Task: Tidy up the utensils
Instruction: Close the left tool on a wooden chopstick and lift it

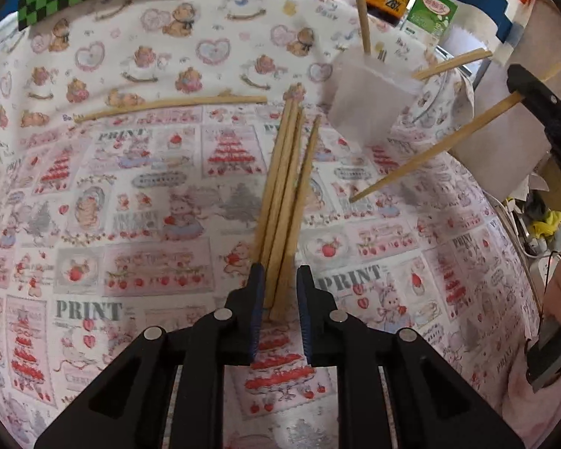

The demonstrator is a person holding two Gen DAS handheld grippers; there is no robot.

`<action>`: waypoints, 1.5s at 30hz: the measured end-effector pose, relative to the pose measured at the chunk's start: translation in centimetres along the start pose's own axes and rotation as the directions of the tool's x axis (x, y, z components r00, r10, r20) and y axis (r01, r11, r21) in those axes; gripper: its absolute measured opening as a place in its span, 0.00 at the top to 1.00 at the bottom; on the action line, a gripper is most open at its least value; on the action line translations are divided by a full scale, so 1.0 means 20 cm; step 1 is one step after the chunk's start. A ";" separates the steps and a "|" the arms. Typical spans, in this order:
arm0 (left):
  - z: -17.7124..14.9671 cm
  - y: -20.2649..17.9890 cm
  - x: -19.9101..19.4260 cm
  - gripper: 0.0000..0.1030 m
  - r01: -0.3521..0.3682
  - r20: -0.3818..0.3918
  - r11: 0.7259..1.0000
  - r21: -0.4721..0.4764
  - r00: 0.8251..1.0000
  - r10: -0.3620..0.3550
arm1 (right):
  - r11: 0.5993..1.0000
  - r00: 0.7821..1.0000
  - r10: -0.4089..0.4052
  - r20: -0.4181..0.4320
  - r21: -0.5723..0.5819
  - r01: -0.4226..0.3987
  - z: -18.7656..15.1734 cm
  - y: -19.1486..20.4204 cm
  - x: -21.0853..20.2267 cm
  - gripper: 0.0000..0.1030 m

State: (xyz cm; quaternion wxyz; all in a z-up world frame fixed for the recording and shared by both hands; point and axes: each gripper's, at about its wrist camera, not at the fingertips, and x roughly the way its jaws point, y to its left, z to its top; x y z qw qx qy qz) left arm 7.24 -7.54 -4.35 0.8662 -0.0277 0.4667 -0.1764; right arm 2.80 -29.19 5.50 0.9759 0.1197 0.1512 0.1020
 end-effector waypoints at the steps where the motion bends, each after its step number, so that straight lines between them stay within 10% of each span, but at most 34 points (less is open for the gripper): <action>1: 0.00 -0.01 0.00 0.86 -0.007 -0.002 1.000 0.011 1.000 0.007 | 1.000 1.000 0.001 -0.001 0.001 -0.001 0.00 0.00 0.00 0.93; 6: 0.00 0.01 0.00 0.86 0.030 -0.014 0.999 -0.013 0.999 -0.030 | 1.000 1.000 -0.003 -0.001 0.002 0.003 0.00 0.00 0.00 0.93; 11: 0.00 0.01 -0.01 0.86 -0.117 0.023 0.993 -0.011 0.993 0.117 | 1.000 1.000 -0.002 -0.002 0.002 0.002 0.00 0.00 0.00 0.93; 28: 0.02 0.06 0.05 0.87 -0.210 0.049 0.977 0.031 0.977 0.209 | 1.000 1.000 0.005 -0.020 0.023 -0.005 0.00 -0.01 0.00 0.93; 36: 0.03 0.12 0.03 0.96 -0.147 0.014 0.989 -0.002 0.989 0.147 | 1.000 1.000 0.004 -0.025 0.026 -0.003 0.00 0.00 0.01 0.93; 41: 0.02 0.11 -0.15 0.97 -0.106 0.181 0.994 -0.020 0.978 0.108 | 1.000 1.000 0.001 -0.012 0.030 -0.001 0.02 -0.01 -0.01 0.94; 45: -0.02 0.07 -0.39 1.00 -0.056 0.396 0.998 -0.007 0.917 0.054 | 1.000 1.000 -0.007 -0.009 0.027 0.007 0.02 -0.01 0.00 0.94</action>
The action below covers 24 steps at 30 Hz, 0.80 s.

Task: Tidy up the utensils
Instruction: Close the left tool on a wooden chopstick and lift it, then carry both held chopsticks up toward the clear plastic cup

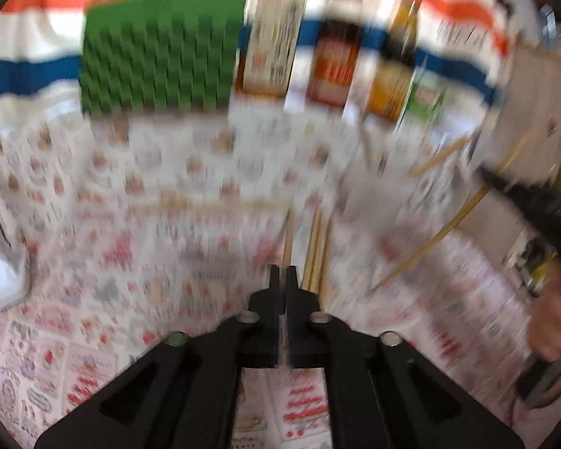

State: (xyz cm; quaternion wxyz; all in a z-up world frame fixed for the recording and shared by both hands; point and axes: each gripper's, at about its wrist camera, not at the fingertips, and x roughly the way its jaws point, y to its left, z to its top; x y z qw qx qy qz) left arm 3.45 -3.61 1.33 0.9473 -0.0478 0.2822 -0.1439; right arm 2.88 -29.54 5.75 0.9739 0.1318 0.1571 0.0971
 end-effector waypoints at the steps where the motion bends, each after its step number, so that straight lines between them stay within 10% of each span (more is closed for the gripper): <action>1: 0.01 0.00 -0.07 1.00 0.031 0.061 1.000 -0.001 0.998 -0.031 | 1.000 1.000 0.000 -0.001 0.001 0.000 0.00 0.00 0.00 0.94; 8: 0.04 0.02 -0.15 1.00 0.035 0.140 0.999 -0.008 0.990 -0.033 | 1.000 1.000 0.000 0.004 -0.011 0.000 0.00 0.01 0.00 0.94; 15: -0.03 -0.08 0.01 1.00 -0.116 0.030 0.984 0.137 0.993 0.113 | 1.000 1.000 0.004 0.001 -0.005 -0.004 0.00 0.01 0.00 0.94; 18: -0.07 -0.11 0.07 0.91 0.024 -0.073 0.987 0.162 0.997 -0.012 | 1.000 1.000 0.014 -0.003 0.004 -0.014 0.01 0.00 0.00 0.94; 24: -0.16 -0.18 0.23 0.90 0.006 -0.227 0.970 0.242 0.973 0.051 | 1.000 1.000 0.016 -0.003 0.007 -0.016 0.01 -0.01 0.00 0.94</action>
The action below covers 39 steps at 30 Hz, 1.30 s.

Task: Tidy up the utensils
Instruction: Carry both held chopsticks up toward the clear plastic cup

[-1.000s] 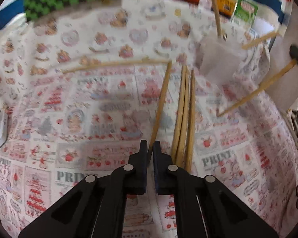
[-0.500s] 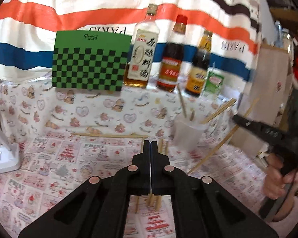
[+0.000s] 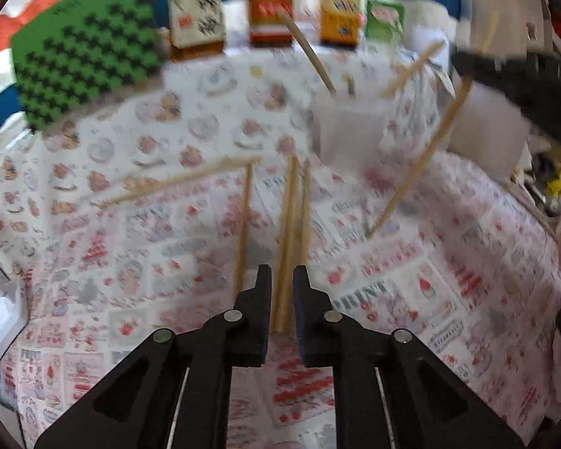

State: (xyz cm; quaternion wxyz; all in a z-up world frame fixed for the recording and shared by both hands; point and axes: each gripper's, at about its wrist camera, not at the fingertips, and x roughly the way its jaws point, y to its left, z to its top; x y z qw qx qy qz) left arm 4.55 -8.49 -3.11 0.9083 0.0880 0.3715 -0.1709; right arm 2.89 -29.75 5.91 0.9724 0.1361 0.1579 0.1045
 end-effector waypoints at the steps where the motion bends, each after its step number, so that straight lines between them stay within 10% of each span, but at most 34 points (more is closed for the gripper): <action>1: 0.00 -0.02 0.02 0.90 0.001 -0.014 1.000 0.011 1.000 -0.001 | 1.000 1.000 0.000 -0.002 0.002 0.000 0.00 0.00 0.00 0.94; 15: -0.03 -0.09 0.15 0.83 -0.031 -0.130 0.997 0.073 0.991 0.041 | 1.000 1.000 0.006 -0.009 0.016 -0.006 0.00 -0.02 0.00 0.94; 24: -0.01 0.03 0.16 0.83 0.054 -0.182 0.996 -0.070 0.981 -0.066 | 1.000 1.000 -0.007 -0.008 0.028 0.008 0.01 -0.03 0.00 0.94; 30: -0.02 0.01 0.13 0.94 0.032 -0.184 0.998 -0.060 0.982 -0.042 | 1.000 1.000 -0.007 -0.007 0.019 0.007 0.01 -0.02 0.00 0.94; 35: 0.02 0.03 -0.03 0.94 -0.043 0.014 0.996 -0.082 0.999 0.045 | 1.000 1.000 -0.009 -0.005 0.020 0.009 0.01 -0.02 0.00 0.94; 39: 0.04 0.12 -0.24 0.94 0.004 0.236 0.986 -0.165 0.971 0.036 | 1.000 1.000 -0.007 -0.007 0.030 0.007 0.01 -0.03 0.00 0.94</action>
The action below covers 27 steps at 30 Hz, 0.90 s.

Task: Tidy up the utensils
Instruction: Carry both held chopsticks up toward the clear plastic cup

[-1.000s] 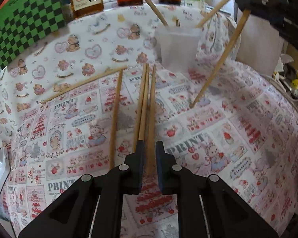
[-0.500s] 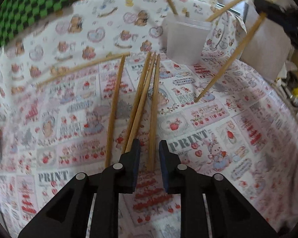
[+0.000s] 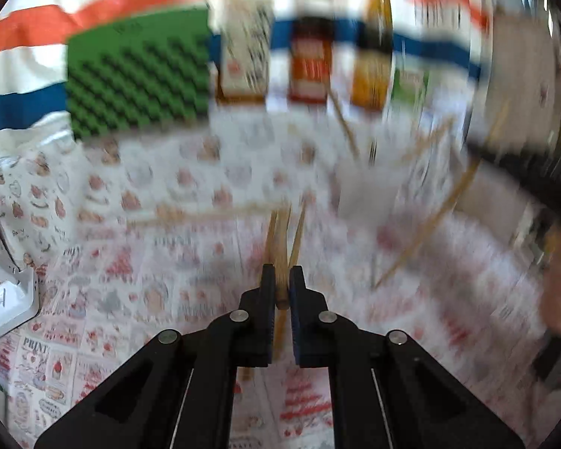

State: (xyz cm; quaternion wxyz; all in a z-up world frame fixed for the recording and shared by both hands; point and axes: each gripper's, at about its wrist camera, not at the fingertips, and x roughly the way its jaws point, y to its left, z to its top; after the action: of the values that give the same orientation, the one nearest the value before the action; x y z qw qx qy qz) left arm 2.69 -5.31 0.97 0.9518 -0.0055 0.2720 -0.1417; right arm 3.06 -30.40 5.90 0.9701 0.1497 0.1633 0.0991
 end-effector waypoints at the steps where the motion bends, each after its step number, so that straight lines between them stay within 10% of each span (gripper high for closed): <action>1: 0.01 0.02 -0.05 0.94 0.014 0.046 1.000 -0.020 0.999 -0.013 | 1.000 1.000 0.001 0.001 0.000 -0.001 0.00 0.00 0.00 0.94; 9: 0.05 0.04 -0.25 0.95 0.026 0.267 0.998 -0.054 0.964 -0.011 | 1.000 1.000 0.007 0.011 -0.013 -0.007 0.00 0.01 -0.02 0.94; 17: 0.28 0.05 -0.30 0.95 -0.005 0.279 0.995 -0.101 0.960 0.033 | 0.999 0.998 0.050 0.030 -0.020 -0.049 0.06 0.01 -0.06 0.94; 27: 0.57 -0.19 -0.37 0.95 -0.025 0.319 0.995 0.098 0.948 -0.008 | 0.998 0.979 0.039 0.198 -0.061 -0.027 0.42 0.03 -0.19 0.94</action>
State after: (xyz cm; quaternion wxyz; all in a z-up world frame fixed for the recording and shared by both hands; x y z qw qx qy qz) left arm 1.67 -7.73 14.88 0.9829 0.0208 0.1072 -0.1485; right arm 2.35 -32.99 14.85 0.9837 0.1332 0.0600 0.1046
